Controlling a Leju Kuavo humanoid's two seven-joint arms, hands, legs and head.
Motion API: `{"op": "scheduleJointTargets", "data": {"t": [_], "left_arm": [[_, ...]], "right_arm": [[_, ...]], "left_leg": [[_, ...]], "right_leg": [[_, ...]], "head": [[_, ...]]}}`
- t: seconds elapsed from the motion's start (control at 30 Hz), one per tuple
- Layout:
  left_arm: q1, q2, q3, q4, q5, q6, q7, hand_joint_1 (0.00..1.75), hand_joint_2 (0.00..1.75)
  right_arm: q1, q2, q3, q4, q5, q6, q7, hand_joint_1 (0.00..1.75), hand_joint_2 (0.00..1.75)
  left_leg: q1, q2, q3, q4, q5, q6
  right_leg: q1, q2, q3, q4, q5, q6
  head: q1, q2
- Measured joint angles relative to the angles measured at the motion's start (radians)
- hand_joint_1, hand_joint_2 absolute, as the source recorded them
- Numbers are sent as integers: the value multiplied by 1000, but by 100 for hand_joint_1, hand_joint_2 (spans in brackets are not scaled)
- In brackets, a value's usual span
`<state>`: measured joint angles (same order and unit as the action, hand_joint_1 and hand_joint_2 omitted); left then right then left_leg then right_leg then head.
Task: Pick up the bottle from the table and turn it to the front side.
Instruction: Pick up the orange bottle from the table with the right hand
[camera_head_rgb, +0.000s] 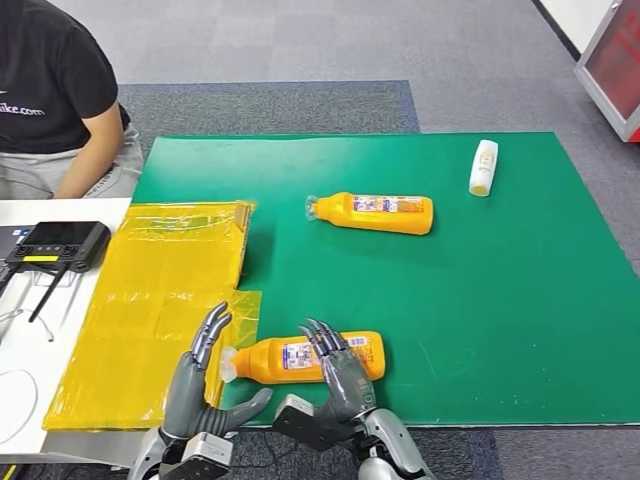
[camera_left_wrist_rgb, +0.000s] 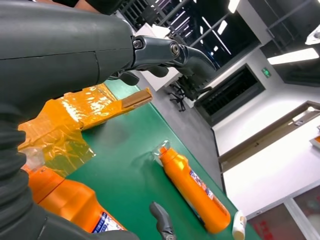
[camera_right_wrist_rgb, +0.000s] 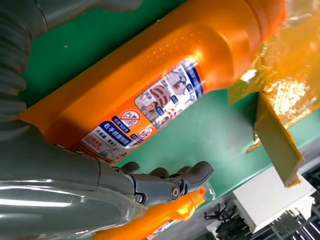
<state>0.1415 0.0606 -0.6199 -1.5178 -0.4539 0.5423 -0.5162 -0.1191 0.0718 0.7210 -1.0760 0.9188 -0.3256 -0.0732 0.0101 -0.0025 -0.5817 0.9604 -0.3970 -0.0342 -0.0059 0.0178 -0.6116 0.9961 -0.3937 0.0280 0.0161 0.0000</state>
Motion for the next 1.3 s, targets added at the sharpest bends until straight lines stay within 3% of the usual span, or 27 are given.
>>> {"op": "scheduleJointTargets", "data": {"t": [0.27, 0.47, 0.67, 0.97, 1.3], "left_arm": [[8, -14, 3, 4, -17, 0, 14, 0, 175], [13, -27, 11, 4, -15, 0, 13, 0, 175], [14, -40, 18, 7, -7, -1, -4, 0, 175], [26, -51, 30, 7, -10, -8, 0, 0, 175], [29, -58, 40, 7, -18, -23, 5, 0, 175]], "right_arm": [[-27, -10, 19, -21, 240, 101, 159, 0, 175], [-48, -18, 33, -25, 311, 135, 189, 0, 175], [-70, -24, 43, -4, 381, 114, 199, 0, 175], [-103, -37, 10, 20, 545, 41, 300, 0, 175], [-103, -42, -88, 24, 584, -15, 277, 0, 175]], "left_leg": [[0, 0, 1, 0, 2, -1], [0, 0, 1, 0, 2, 0], [0, 0, 1, 0, 2, 0], [0, 0, 0, 0, 2, 0], [-1, 0, -3, 0, 1, 1]], "right_leg": [[0, 0, 1, 0, 2, 0], [0, 0, 1, 0, 2, 1], [0, 0, 1, 0, 2, 1], [0, 0, 0, 0, 1, 1], [-1, 0, -2, 0, 1, 2]], "head": [[0, 0], [0, 0], [0, 0], [0, 0], [0, 0]]}}
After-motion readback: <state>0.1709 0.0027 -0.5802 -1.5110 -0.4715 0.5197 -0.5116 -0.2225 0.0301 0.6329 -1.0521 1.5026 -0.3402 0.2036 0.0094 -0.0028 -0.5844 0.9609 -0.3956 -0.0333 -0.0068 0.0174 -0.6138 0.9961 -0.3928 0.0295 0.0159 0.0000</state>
